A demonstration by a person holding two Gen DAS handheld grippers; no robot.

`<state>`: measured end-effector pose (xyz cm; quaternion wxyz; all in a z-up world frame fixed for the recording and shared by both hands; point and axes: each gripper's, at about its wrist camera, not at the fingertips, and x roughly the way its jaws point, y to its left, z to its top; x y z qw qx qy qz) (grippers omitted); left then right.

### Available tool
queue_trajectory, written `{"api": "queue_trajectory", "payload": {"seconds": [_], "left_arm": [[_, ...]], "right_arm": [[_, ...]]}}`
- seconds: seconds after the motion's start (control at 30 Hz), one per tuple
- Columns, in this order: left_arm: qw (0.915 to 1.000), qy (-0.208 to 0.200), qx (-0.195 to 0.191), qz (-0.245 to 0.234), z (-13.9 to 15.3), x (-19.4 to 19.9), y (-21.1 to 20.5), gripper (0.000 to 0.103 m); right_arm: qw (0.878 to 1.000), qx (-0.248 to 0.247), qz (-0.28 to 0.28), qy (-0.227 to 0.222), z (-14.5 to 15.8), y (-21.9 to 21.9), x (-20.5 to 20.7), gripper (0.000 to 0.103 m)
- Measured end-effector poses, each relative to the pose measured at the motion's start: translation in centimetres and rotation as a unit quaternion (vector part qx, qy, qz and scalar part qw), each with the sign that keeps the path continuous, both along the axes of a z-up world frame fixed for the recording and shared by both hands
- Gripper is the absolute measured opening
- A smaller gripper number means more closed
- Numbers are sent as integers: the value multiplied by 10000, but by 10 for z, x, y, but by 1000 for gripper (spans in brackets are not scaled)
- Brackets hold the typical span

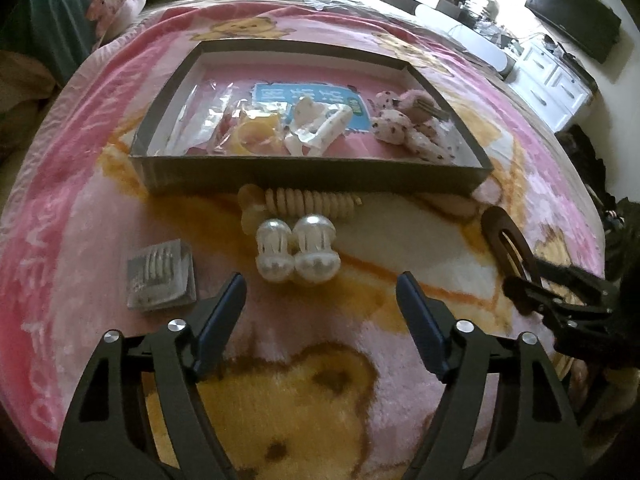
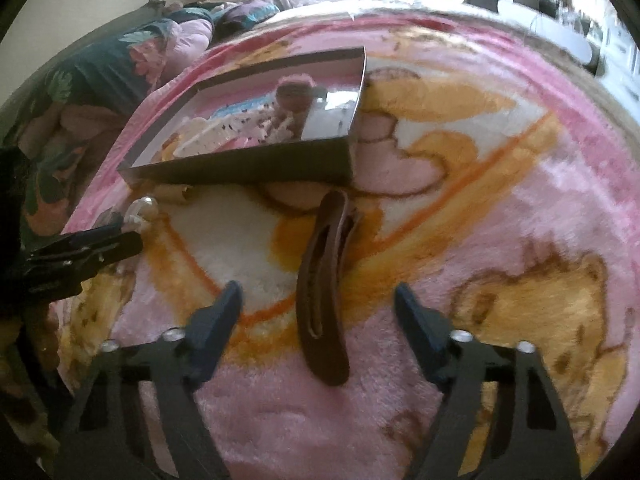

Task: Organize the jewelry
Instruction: 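Grasp the white pearl earrings with the left tool while the right tool grasps the brown hair clip, then carry the pearl earrings into the box while the right tool carries the brown clip there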

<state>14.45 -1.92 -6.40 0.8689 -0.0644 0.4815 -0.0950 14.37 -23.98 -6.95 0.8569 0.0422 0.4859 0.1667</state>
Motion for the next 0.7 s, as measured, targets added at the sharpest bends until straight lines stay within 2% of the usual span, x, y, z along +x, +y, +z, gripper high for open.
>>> {"api": "queue_trajectory", "payload": {"seconds": [0.07, 0.1, 0.17, 0.2, 0.23, 0.4, 0.63, 0.7], "left_arm": [[10000, 13, -5, 14, 0, 4, 1, 66], [10000, 21, -5, 26, -1, 6, 1, 65], [10000, 29, -18, 30, -1, 9, 0, 65], [10000, 35, -11, 37, -2, 10, -1, 64], [10000, 38, -17, 33, -2, 11, -2, 62], [10000, 41, 16, 25, -2, 14, -4, 59], [9999, 55, 155, -31, -4, 16, -7, 36], [9999, 65, 118, -27, -4, 16, -5, 36]], "right_arm": [[10000, -57, 61, -29, 0, 2, -1, 49], [9999, -79, 119, -51, 0, 4, -2, 38], [9997, -55, 242, -36, 1, 7, -4, 25], [9996, -7, 295, -38, 1, 7, -5, 15], [9994, 31, 345, -34, 2, 8, -7, 11], [9980, 55, 623, -89, 7, 19, -16, 9], [9963, 176, 814, -198, 19, 26, -30, 9], [9961, 212, 822, -225, 23, 26, -32, 9]]}}
